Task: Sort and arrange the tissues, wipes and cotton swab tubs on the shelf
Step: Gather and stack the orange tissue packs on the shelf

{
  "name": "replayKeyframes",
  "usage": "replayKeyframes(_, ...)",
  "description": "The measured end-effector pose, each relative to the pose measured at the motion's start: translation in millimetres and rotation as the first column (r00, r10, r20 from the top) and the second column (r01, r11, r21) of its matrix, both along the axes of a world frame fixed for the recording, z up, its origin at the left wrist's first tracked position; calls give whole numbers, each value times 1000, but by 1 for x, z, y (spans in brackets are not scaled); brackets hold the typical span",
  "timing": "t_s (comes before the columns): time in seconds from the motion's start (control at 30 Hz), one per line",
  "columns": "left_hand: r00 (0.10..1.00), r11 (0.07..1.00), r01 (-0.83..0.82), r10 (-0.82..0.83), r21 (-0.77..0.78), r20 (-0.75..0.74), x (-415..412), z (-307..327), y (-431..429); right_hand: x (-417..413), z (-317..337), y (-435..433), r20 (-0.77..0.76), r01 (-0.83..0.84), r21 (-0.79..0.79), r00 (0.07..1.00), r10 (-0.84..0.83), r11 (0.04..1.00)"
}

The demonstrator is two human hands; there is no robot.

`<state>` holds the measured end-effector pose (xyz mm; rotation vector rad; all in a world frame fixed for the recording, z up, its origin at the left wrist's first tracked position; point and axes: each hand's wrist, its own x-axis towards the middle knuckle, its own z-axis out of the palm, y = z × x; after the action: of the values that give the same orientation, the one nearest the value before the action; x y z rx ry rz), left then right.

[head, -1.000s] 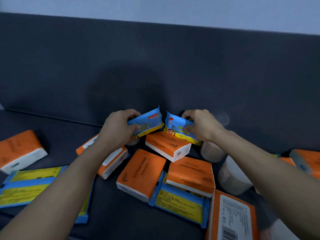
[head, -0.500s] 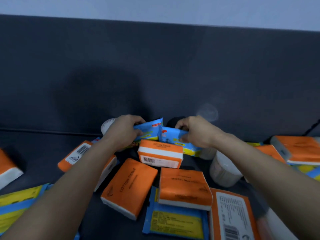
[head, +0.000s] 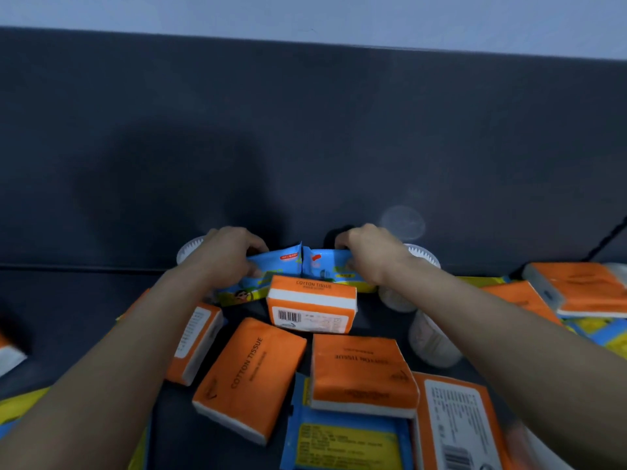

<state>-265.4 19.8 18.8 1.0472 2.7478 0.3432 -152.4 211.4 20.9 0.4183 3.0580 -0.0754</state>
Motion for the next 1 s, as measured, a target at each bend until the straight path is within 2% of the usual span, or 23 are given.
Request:
replayKeyframes(0.1, 999, 999, 35, -35, -15, 6, -1, 1, 1, 2, 5, 4, 34, 22, 71, 999, -25, 997)
replayKeyframes(0.3, 993, 982, 104, -113, 159, 45, 0, -11, 25, 14, 9, 20, 76, 50, 78, 996, -56, 996)
replayKeyframes(0.47, 991, 953, 95, -118, 287, 62, 1, -17, 40, 19, 8, 25, 11, 90, 140, 996, -93, 986)
replayKeyframes(0.6, 994, 939, 104, -103, 327, -20, 3, -22, 39, 21, 8, 24, -29, 107, 209, 994, -103, 972)
replayKeyframes(0.73, 959, 935, 150, -59, 321, -277, 4, -24, 35, 22, 4, 22, -84, 100, 272, 993, -79, 957)
replayKeyframes(0.77, 955, 936, 136, -36, 324, -296, 3, -25, 34, 22, 4, 21, -83, 107, 276, 993, -87, 955)
replayKeyframes(0.9, 998, 912, 13, 11, 409, -58, 4, -26, 27, 23, 5, 22, -67, 129, 249, 991, -116, 960)
replayKeyframes(1.0, 1000, 892, -18, 10, 451, 19, 8, -23, 22, 24, 4, 23, -77, 122, 204, 991, -108, 971)
